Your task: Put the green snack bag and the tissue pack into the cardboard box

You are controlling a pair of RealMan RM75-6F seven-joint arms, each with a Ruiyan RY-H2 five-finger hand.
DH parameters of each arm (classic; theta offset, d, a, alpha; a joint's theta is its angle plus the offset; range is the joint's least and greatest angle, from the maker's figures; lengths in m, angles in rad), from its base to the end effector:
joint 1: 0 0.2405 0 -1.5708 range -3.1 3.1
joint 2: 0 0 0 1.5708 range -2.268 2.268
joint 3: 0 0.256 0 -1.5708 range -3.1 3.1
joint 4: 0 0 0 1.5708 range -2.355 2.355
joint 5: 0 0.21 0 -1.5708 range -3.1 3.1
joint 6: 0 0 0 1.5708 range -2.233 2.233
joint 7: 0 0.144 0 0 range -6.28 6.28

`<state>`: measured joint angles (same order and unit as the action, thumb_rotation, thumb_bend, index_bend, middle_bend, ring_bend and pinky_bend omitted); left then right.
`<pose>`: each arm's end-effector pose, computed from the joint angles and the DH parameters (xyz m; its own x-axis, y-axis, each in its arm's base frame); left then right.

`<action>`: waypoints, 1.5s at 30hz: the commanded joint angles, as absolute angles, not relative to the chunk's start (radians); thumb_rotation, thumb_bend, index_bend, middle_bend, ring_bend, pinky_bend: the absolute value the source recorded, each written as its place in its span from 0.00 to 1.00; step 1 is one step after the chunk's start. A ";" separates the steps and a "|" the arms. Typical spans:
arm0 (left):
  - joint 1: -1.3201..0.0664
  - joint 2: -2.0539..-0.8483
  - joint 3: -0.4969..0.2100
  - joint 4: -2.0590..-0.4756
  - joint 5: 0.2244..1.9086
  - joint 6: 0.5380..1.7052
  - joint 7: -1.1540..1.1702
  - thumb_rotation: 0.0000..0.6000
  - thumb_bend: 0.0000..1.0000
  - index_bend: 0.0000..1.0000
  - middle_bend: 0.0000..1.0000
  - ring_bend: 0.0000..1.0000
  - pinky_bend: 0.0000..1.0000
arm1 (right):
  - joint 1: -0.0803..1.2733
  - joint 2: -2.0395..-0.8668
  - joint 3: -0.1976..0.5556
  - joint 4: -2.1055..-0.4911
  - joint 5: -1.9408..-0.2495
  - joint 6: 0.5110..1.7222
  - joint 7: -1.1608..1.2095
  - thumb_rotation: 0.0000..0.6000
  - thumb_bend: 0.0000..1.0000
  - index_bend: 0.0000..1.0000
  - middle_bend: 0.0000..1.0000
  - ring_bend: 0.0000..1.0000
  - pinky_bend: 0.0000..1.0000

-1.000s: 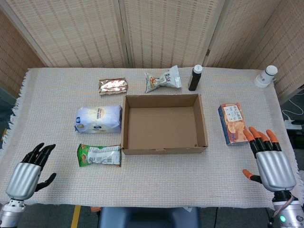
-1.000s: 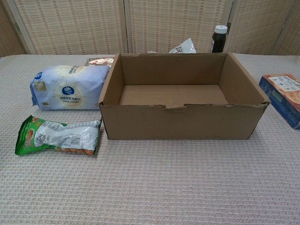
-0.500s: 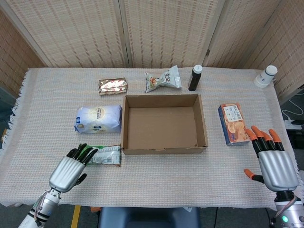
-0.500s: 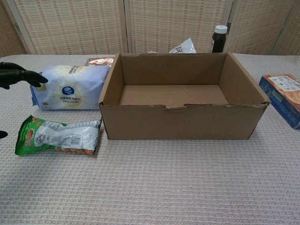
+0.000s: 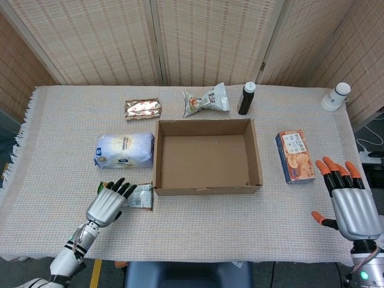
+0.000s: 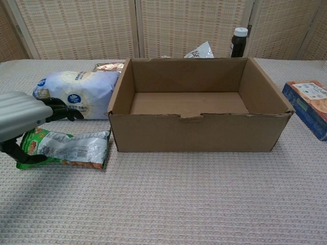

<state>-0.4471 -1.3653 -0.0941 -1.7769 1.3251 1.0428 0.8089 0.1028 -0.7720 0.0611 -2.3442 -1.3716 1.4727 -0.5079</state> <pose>-0.1874 0.2525 0.0225 0.7566 0.1300 0.6408 0.6198 -0.4546 -0.6396 -0.1896 -0.1716 0.2068 0.4983 -0.0714 0.8641 -0.8653 0.0215 0.5008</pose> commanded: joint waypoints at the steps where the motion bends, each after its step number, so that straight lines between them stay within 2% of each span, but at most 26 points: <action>1: -0.470 -1.385 -0.101 -1.746 1.292 1.030 0.806 1.00 0.25 0.10 0.14 0.05 0.24 | 0.104 -0.772 0.062 -2.342 -1.366 1.471 -0.507 1.00 0.00 0.02 0.01 0.00 0.00; 16: -0.558 -1.392 -0.107 -1.721 1.070 0.962 0.813 1.00 0.25 0.05 0.10 0.02 0.23 | 0.109 -0.778 0.068 -2.336 -1.354 1.477 -0.514 1.00 0.00 0.03 0.01 0.00 0.00; 25: -0.600 -1.425 -0.098 -1.695 0.983 0.976 0.814 1.00 0.25 0.08 0.12 0.08 0.26 | 0.111 -0.776 0.073 -2.333 -1.341 1.479 -0.511 1.00 0.00 0.03 0.01 0.00 0.00; 32: -0.601 -1.470 -0.076 -1.638 0.965 1.032 0.819 1.00 0.25 0.19 0.24 0.21 0.36 | 0.113 -0.776 0.073 -2.333 -1.337 1.479 -0.511 1.00 0.00 0.03 0.01 0.00 0.00; 40: -0.601 -1.501 -0.051 -1.584 0.965 1.055 0.803 1.00 0.25 0.25 0.31 0.27 0.41 | 0.115 -0.772 0.072 -2.338 -1.330 1.474 -0.503 1.00 0.00 0.03 0.01 0.00 0.00; 42: -0.599 -1.509 -0.047 -1.572 0.977 1.067 0.796 1.00 0.27 0.32 0.37 0.32 0.46 | 0.116 -0.770 0.071 -2.338 -1.328 1.471 -0.500 1.00 0.00 0.03 0.01 0.00 0.00; 45: -0.593 -1.522 -0.040 -1.552 1.015 1.093 0.779 1.00 0.31 0.46 0.51 0.44 0.56 | 0.116 -0.769 0.072 -2.337 -1.328 1.472 -0.497 1.00 0.00 0.03 0.01 0.00 0.00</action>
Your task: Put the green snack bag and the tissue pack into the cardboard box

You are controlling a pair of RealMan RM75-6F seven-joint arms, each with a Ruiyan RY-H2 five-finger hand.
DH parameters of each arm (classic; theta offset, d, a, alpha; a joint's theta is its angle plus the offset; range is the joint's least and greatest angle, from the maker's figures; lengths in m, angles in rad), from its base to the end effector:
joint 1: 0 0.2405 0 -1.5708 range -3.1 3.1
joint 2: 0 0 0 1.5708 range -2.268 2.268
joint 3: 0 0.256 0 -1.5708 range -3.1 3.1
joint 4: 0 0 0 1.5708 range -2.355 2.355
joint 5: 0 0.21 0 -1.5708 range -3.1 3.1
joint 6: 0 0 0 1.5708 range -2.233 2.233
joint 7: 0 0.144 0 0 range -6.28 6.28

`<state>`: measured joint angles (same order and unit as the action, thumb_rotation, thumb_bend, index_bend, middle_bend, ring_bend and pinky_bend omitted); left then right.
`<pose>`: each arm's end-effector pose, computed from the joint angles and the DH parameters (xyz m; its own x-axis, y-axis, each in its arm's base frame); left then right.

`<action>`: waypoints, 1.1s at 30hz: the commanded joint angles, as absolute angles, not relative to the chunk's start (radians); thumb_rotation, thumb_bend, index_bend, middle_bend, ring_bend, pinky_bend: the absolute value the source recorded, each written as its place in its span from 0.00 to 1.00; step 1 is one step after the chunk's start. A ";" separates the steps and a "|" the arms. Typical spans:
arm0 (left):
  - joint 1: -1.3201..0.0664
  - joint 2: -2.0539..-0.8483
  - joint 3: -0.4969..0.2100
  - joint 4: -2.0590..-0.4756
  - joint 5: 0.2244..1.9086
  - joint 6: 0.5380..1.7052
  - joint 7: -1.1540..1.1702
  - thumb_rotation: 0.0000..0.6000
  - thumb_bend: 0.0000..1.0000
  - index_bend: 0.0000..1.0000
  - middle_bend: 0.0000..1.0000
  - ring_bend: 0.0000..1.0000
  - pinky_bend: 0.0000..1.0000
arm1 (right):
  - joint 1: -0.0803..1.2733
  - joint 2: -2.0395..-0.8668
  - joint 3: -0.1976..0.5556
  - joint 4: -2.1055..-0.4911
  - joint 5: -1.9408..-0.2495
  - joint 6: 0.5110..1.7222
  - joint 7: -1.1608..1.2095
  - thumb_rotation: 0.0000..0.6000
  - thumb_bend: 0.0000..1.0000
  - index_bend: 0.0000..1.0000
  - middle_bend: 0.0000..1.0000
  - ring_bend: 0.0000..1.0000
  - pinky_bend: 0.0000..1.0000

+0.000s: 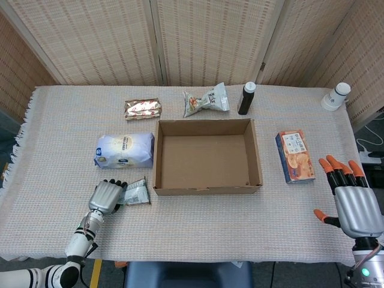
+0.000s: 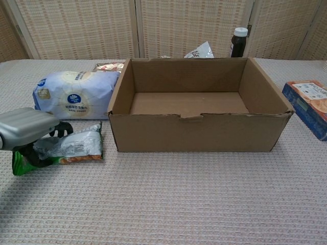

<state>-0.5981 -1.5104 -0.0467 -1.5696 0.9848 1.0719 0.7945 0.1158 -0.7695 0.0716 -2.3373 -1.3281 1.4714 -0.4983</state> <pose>-0.2162 0.2904 -0.0129 0.7331 0.2803 0.6196 0.6801 -0.3034 -0.6674 -0.1939 -0.1756 0.2087 0.4937 -0.0754 0.8664 -0.8662 0.0465 0.4976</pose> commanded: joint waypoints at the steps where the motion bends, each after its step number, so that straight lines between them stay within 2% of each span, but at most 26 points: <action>1: -0.589 -1.526 -0.039 -1.544 1.036 1.104 0.764 1.00 0.33 0.52 0.57 0.49 0.60 | 0.116 -0.768 0.072 -2.338 -1.328 1.472 -0.496 1.00 0.00 0.03 0.01 0.00 0.00; 4: -0.582 -1.532 -0.036 -1.524 1.093 1.131 0.722 1.00 0.38 0.65 0.71 0.61 0.70 | 0.116 -0.765 0.073 -2.338 -1.328 1.473 -0.493 1.00 0.00 0.03 0.01 0.00 0.00; 9: -0.578 -1.531 -0.032 -1.515 1.121 1.141 0.703 1.00 0.43 0.75 0.82 0.72 0.80 | 0.116 -0.763 0.072 -2.339 -1.327 1.473 -0.490 1.00 0.00 0.03 0.01 0.00 0.00; 11: -0.576 -1.516 -0.029 -1.528 1.130 1.146 0.710 1.00 0.44 0.75 0.83 0.73 0.81 | 0.115 -0.762 0.073 -2.340 -1.330 1.475 -0.487 1.00 0.00 0.03 0.01 0.00 0.00; 21: -0.551 -1.197 -0.070 -1.907 1.118 1.254 0.807 1.00 0.44 0.77 0.85 0.75 0.83 | 0.115 -0.754 0.073 -2.343 -1.333 1.475 -0.472 1.00 0.00 0.03 0.01 0.00 0.00; 28: -0.587 -1.056 -0.148 -2.105 1.116 1.301 0.878 1.00 0.44 0.78 0.86 0.75 0.83 | 0.112 -0.748 0.068 -2.351 -1.346 1.472 -0.466 1.00 0.00 0.03 0.01 0.00 0.00; 33: -0.680 -1.054 -0.246 -2.171 1.058 1.292 0.953 1.00 0.44 0.78 0.86 0.75 0.83 | 0.113 -0.747 0.066 -2.353 -1.349 1.469 -0.466 1.00 0.00 0.03 0.01 0.00 0.00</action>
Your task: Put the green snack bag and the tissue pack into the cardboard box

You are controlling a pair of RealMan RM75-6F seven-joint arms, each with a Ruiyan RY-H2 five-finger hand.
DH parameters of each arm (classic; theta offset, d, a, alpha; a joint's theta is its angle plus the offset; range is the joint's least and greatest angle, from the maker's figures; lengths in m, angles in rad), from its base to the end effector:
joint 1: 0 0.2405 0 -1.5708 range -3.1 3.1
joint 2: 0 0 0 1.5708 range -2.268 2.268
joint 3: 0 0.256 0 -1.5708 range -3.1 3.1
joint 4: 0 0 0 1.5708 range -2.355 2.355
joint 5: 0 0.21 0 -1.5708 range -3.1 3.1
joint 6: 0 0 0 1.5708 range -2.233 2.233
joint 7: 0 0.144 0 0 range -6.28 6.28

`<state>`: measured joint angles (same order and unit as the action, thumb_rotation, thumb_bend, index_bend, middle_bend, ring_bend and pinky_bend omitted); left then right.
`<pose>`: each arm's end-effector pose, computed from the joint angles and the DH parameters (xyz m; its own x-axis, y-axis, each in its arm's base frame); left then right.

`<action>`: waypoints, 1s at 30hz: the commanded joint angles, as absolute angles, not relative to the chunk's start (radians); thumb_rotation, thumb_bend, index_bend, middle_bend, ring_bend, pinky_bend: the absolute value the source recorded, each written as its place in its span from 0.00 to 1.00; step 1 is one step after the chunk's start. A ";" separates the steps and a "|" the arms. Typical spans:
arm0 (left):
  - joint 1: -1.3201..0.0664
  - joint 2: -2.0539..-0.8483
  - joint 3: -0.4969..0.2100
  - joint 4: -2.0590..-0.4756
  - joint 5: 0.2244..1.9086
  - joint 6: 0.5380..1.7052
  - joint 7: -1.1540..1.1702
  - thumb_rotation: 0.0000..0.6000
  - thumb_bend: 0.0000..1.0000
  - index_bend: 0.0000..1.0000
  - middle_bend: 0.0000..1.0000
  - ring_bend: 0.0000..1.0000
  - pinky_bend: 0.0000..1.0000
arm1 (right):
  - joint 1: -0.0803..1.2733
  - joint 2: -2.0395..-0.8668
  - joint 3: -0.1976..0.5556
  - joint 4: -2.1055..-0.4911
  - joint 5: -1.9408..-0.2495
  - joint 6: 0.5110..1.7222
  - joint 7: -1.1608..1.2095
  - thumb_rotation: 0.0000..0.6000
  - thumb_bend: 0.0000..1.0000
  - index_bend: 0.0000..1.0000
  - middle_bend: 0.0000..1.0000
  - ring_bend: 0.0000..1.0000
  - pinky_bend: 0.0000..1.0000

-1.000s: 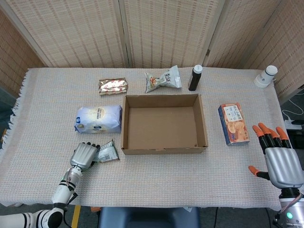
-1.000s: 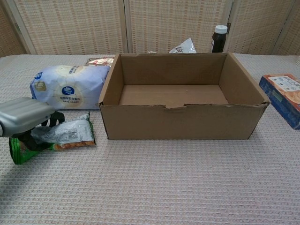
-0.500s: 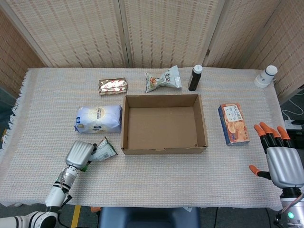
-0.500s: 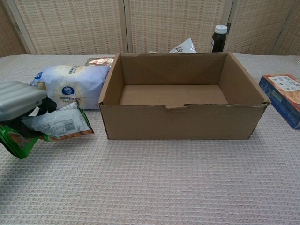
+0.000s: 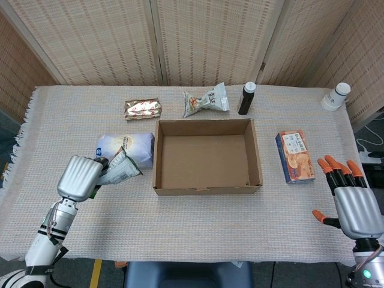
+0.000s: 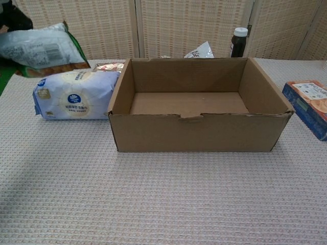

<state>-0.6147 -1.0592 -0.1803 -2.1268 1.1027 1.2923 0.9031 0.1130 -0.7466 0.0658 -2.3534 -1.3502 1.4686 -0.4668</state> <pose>-0.1184 0.2861 0.1365 0.7194 -0.0815 0.6898 0.6460 -0.2862 -0.7076 -0.1891 -0.1738 0.2117 0.4746 -0.0731 0.8772 -0.8780 0.0315 0.4777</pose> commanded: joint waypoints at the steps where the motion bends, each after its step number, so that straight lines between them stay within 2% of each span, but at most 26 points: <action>1: -0.709 -1.064 -0.269 -2.176 1.032 1.285 0.972 1.00 0.44 0.78 0.86 0.75 0.83 | 0.114 -0.746 0.067 -2.353 -1.347 1.469 -0.466 1.00 0.00 0.03 0.01 0.00 0.00; 8: -0.954 -1.189 -0.405 -2.138 0.784 1.242 1.128 1.00 0.44 0.78 0.86 0.75 0.83 | 0.115 -0.737 0.081 -2.347 -1.329 1.480 -0.448 1.00 0.00 0.03 0.01 0.00 0.00; 16: -1.228 -1.446 -0.421 -1.984 0.573 1.255 1.285 1.00 0.44 0.78 0.86 0.75 0.83 | 0.117 -0.731 0.085 -2.343 -1.314 1.478 -0.438 1.00 0.00 0.03 0.01 0.00 0.00; 22: -1.315 -1.624 -0.395 -1.817 0.628 1.262 1.223 1.00 0.44 0.78 0.86 0.75 0.83 | 0.107 -0.721 0.083 -2.347 -1.323 1.491 -0.424 1.00 0.00 0.03 0.01 0.00 0.00; 30: -1.319 -1.738 -0.359 -1.614 0.795 1.274 1.051 1.00 0.44 0.78 0.86 0.75 0.83 | 0.106 -0.714 0.083 -2.337 -1.303 1.486 -0.410 1.00 0.00 0.03 0.01 0.00 0.00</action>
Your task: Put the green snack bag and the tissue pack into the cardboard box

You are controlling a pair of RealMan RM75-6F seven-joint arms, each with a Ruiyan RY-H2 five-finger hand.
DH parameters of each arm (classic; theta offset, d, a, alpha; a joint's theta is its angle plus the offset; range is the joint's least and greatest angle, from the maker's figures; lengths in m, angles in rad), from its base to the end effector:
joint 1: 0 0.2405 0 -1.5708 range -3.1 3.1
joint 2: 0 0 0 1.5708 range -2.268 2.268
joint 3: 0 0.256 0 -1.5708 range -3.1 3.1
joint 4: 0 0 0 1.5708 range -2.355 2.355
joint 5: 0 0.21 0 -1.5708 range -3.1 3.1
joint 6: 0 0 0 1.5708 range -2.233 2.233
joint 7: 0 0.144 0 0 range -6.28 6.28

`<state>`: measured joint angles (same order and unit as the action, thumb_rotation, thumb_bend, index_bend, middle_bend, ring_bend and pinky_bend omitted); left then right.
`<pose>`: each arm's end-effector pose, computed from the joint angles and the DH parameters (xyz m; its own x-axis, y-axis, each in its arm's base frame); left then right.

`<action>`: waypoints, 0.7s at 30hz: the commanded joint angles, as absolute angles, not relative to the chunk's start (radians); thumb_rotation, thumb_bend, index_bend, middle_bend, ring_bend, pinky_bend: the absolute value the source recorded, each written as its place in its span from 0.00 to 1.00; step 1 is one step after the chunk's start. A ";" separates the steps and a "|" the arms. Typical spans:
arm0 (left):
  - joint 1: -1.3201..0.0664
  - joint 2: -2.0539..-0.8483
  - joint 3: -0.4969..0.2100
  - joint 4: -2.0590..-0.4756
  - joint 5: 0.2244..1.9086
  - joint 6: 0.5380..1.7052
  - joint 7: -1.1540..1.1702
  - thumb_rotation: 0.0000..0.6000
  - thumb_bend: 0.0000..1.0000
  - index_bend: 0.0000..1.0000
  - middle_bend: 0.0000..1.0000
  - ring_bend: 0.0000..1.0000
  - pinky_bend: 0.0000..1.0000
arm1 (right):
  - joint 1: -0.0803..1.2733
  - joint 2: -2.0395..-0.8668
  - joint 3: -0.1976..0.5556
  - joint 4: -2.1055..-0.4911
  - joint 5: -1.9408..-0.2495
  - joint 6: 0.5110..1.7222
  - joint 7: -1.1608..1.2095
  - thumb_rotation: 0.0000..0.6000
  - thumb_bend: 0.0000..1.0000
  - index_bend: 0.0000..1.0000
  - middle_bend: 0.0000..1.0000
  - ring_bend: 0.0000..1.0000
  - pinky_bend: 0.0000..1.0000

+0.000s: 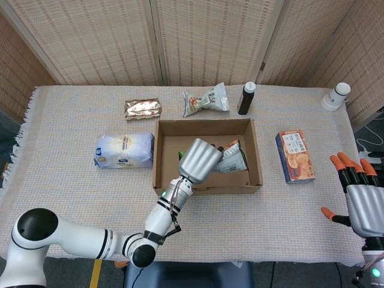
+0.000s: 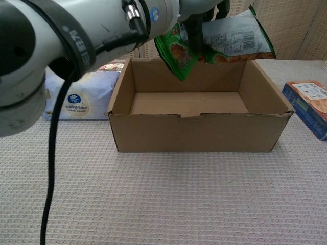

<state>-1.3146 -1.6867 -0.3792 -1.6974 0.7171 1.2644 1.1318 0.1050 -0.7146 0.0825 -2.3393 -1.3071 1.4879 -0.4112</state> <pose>0.0998 0.3362 -0.0081 0.6129 -0.2089 0.7621 0.5799 -0.5361 -0.6134 -0.1981 -0.1751 0.2240 0.4616 -0.0537 0.8855 -0.8812 0.0868 0.4646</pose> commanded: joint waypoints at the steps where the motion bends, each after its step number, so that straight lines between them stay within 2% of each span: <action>1: -1.315 -1.751 -0.354 -1.581 0.824 1.277 1.020 1.00 0.44 0.78 0.86 0.75 0.83 | 0.106 -0.714 0.083 -2.336 -1.300 1.486 -0.410 1.00 0.00 0.03 0.01 0.00 0.00; 4: -1.303 -1.773 -0.348 -1.517 0.862 1.277 0.963 1.00 0.43 0.73 0.81 0.72 0.81 | 0.108 -0.715 0.085 -2.334 -1.294 1.486 -0.412 1.00 0.00 0.03 0.01 0.00 0.00; 6: -1.297 -1.771 -0.341 -1.492 0.859 1.260 0.958 1.00 0.39 0.64 0.71 0.64 0.74 | 0.109 -0.718 0.087 -2.333 -1.290 1.486 -0.415 1.00 0.00 0.03 0.01 0.00 0.00; 7: -1.294 -1.766 -0.338 -1.491 0.847 1.245 0.963 1.00 0.35 0.55 0.62 0.56 0.68 | 0.110 -0.719 0.087 -2.332 -1.289 1.486 -0.417 1.00 0.00 0.03 0.01 0.00 0.00; 8: -1.292 -1.755 -0.334 -1.496 0.826 1.224 0.975 1.00 0.31 0.41 0.48 0.43 0.55 | 0.111 -0.720 0.088 -2.331 -1.288 1.486 -0.417 1.00 0.00 0.03 0.01 0.00 0.00; 9: -1.290 -1.740 -0.335 -1.506 0.795 1.203 0.991 1.00 0.29 0.31 0.40 0.34 0.46 | 0.112 -0.721 0.088 -2.330 -1.286 1.486 -0.419 1.00 0.00 0.03 0.01 0.00 0.00; 11: -1.284 -1.724 -0.338 -1.516 0.766 1.189 1.001 1.00 0.24 0.06 0.15 0.10 0.19 | 0.113 -0.723 0.088 -2.329 -1.282 1.484 -0.421 1.00 0.00 0.03 0.01 0.00 0.00; 13: -1.279 -1.706 -0.340 -1.534 0.735 1.173 1.007 1.00 0.22 0.00 0.03 0.01 0.08 | 0.115 -0.725 0.088 -2.328 -1.280 1.481 -0.422 1.00 0.00 0.03 0.01 0.00 0.00; 14: -1.277 -1.700 -0.341 -1.538 0.735 1.172 1.003 1.00 0.21 0.00 0.00 0.00 0.05 | 0.115 -0.725 0.087 -2.328 -1.279 1.479 -0.422 1.00 0.00 0.03 0.01 0.00 0.00; 21: -1.261 -1.655 -0.334 -1.560 0.756 1.198 1.011 1.00 0.20 0.00 0.00 0.00 0.04 | 0.118 -0.723 0.088 -2.326 -1.274 1.476 -0.418 1.00 0.00 0.03 0.01 0.00 0.00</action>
